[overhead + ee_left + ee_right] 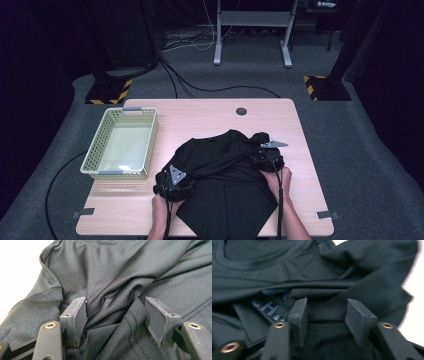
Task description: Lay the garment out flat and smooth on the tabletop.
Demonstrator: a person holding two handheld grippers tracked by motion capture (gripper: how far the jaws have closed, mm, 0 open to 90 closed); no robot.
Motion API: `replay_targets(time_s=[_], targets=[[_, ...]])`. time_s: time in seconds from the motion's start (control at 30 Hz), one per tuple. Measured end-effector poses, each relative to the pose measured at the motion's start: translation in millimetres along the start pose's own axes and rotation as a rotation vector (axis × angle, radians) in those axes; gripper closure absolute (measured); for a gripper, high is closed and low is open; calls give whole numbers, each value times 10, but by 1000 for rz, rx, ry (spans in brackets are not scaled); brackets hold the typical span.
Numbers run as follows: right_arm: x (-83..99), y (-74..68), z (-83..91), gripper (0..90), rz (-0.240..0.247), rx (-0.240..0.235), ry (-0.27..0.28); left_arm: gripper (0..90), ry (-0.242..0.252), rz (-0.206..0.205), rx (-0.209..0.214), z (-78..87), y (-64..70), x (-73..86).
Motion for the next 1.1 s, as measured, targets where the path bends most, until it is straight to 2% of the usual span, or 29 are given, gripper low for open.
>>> replay_targets(time_s=[0.03,0.1,0.17,0.3,0.47,0.63,0.73,0.9,0.93,1.0,1.1], targets=[[-17,-4,-13,546,7,15,1,355,0,0,0,0,0,0],[-50,3,-16,701,1,20,8,355,0,0,0,0,0,0],[-45,30,-21,820,12,45,7,355,0,0,0,0,0,0],[-26,121,24,871,-10,71,23,355,0,0,0,0,0,0],[-39,352,228,873,-33,130,66,355,0,-1,0,1,0,0],[-6,672,424,875,-53,210,83,355,0,0,0,0,0,0],[69,854,479,875,-53,256,67,355,-1,0,0,0,0,0],[255,1153,437,873,-82,310,18,355,0,0,0,0,0,0],[292,1193,419,866,-89,309,4,355,0,0,0,0,0,0],[322,1229,426,789,-121,305,3,355,0,1,0,0,0,0],[234,1117,533,685,-117,290,51,355,0,-1,-1,0,0,0]])
Point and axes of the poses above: each handheld gripper's, and its own axes: z roughly backward along the jaws, x roughly out of its underside, y roughly to its right, the point moved 10 cm from there along -z, roughly forward along the jaws, and after that the axes turned 9 degrees about z, right-handed, at the moved point
